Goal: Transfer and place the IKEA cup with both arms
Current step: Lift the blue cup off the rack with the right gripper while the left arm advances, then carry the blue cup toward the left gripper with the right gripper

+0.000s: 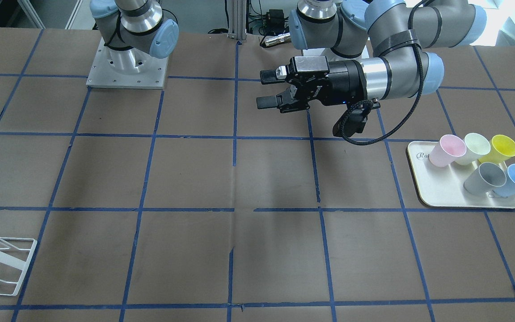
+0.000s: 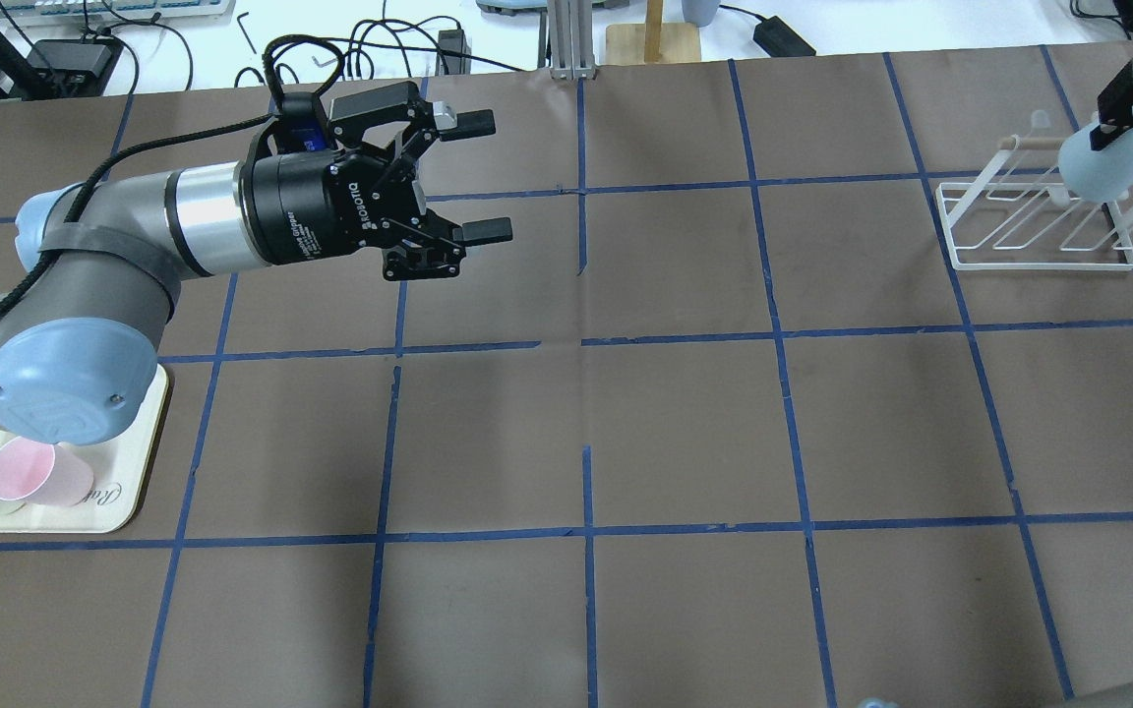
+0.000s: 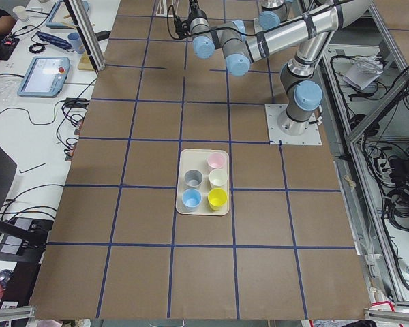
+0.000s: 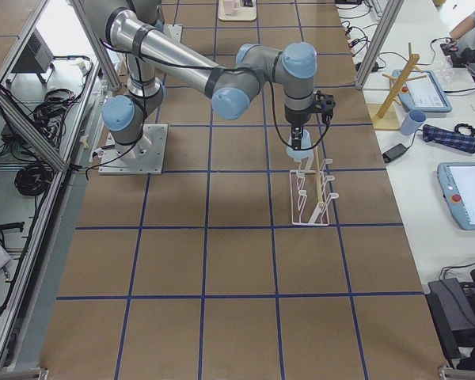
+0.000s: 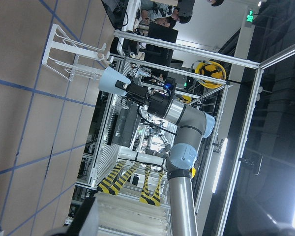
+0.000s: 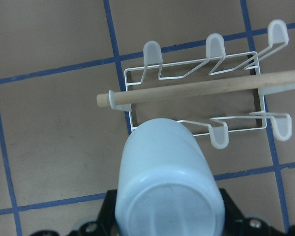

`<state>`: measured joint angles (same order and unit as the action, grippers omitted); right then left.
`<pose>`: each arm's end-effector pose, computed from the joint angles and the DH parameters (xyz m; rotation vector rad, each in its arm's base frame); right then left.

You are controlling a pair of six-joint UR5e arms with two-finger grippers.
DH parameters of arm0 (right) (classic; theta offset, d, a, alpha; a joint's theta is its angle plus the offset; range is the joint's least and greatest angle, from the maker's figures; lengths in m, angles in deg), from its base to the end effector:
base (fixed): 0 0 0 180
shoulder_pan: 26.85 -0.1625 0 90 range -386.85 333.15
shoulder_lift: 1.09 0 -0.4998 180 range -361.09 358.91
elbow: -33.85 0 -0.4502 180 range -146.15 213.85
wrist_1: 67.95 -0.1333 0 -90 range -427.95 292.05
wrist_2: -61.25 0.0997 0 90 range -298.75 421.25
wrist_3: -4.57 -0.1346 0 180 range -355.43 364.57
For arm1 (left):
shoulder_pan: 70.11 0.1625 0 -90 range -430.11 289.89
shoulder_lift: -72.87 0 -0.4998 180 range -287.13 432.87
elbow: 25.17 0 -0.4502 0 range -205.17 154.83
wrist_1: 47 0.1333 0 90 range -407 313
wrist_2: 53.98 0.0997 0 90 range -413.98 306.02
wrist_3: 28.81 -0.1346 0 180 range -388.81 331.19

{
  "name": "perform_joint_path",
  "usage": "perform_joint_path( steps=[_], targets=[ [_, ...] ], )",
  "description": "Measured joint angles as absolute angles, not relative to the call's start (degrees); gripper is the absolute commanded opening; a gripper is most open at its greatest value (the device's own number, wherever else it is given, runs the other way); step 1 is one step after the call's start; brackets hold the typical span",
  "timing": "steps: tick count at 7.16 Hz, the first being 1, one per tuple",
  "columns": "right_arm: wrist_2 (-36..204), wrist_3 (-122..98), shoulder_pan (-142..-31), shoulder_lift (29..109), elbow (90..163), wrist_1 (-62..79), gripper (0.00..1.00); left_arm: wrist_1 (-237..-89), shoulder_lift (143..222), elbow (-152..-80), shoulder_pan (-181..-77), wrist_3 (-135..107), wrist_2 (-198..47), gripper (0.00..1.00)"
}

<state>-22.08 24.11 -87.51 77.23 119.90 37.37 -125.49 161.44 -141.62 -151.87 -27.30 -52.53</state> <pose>-0.1954 -0.6516 0.4720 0.2512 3.0693 -0.2602 -0.1946 -0.5249 0.4451 0.3172 -1.5644 -0.0967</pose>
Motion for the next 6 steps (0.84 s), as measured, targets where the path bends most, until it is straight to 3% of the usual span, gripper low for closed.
perform_joint_path(
  steps=[2,6],
  targets=[
    [-15.93,24.04,-90.18,81.77,119.32,31.84,0.46,-124.25,161.45,-141.52,-153.83,-26.83,-52.53,1.0],
    [7.23,25.51,-100.59,84.66,120.1,25.84,0.44,-121.35,161.38,-141.33,-155.29,-23.92,-52.81,1.0]
  ],
)
